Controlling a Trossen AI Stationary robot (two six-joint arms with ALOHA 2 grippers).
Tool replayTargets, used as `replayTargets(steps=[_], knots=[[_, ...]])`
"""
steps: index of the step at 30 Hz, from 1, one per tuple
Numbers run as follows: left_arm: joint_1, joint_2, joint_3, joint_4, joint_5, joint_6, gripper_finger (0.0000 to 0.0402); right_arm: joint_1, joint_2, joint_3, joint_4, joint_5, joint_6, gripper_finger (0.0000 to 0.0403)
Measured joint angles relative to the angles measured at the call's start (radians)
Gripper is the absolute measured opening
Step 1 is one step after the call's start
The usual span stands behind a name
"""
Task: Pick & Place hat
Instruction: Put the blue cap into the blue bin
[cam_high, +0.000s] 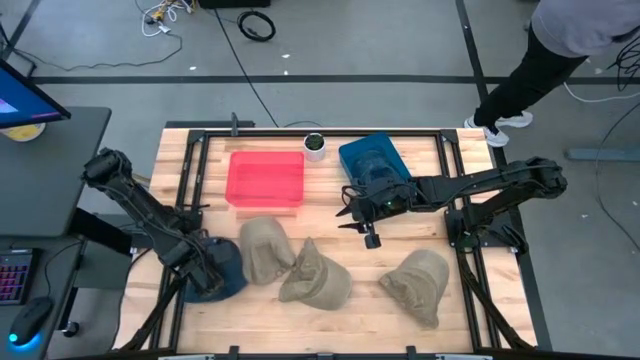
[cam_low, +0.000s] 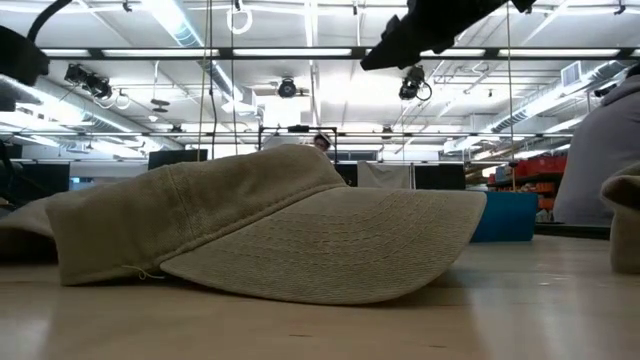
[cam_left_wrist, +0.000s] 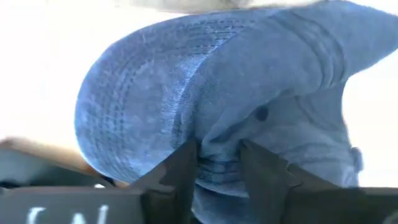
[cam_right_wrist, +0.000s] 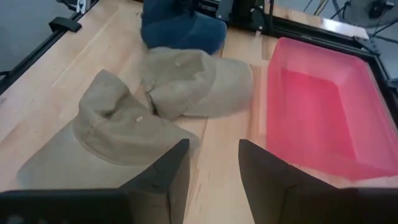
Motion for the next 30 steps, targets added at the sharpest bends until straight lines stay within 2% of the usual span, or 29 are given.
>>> replayTargets(steps=[2,5,7,11,17,23,26,30], knots=[[0.0,0.0,0.0,-0.006,-0.026,0.02,0.0097,0.0,0.0,0.0,0.004,0.0,0.0,0.0139],[0.0,0.0,0.0,-0.009,-0.058,0.027,0.0033,0.0,0.0,0.0,0.004,0.0,0.0,0.0139],[0.0,0.0,-0.001,-0.007,-0.087,0.02,0.0013,0.0,0.0,0.0,0.013,0.0,-0.002,0.0139],[0.02,0.002,0.027,0.022,-0.147,0.011,0.0011,0.0,0.011,0.0,0.097,0.0,-0.005,0.0139],[0.08,0.001,0.19,-0.017,-0.291,0.035,0.0007,0.0,0.097,0.001,0.363,0.015,-0.086,0.0158],[0.136,0.0,0.299,-0.028,-0.488,0.231,0.0007,0.0,0.264,0.001,0.686,0.015,-0.136,0.0201],[0.196,0.001,0.301,0.024,-0.518,0.361,0.0006,0.002,0.346,0.008,0.841,0.004,-0.099,0.0223],[0.282,0.001,0.301,0.109,-0.526,0.472,0.0013,0.003,0.427,0.082,0.88,-0.019,0.018,0.0241]])
